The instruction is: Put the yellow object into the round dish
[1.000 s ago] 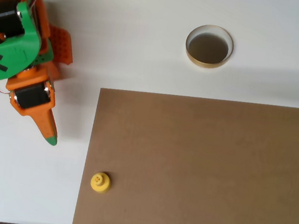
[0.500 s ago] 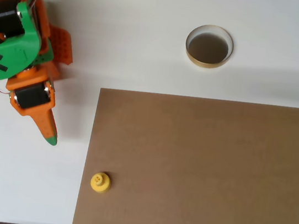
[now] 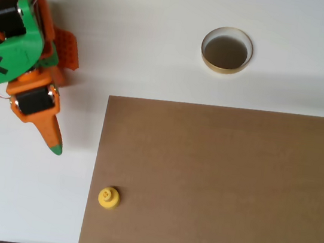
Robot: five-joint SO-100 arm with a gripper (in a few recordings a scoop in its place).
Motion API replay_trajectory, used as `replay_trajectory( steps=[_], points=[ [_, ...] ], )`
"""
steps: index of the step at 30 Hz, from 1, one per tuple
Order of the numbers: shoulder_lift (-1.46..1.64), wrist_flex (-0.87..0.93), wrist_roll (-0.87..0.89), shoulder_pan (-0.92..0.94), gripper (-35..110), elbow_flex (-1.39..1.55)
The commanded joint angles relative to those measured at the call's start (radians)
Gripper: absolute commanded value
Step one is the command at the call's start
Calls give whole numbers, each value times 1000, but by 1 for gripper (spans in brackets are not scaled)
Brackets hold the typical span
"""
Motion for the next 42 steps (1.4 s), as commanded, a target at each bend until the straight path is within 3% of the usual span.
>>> replay_trajectory(
  steps=[1, 4, 10, 15, 19, 22, 42],
  points=[
    [12, -40, 66, 21, 5, -80],
    [12, -143, 89, 38, 11, -77],
    [-43, -236, -43, -64, 19, -112],
    [-433, -268, -35, -51, 20, -328],
    [-836, -209, -64, -31, 20, -595],
    [-973, -160, -81, -34, 21, -719],
    [-1146, -35, -106, -222, 26, -954]
  ],
)
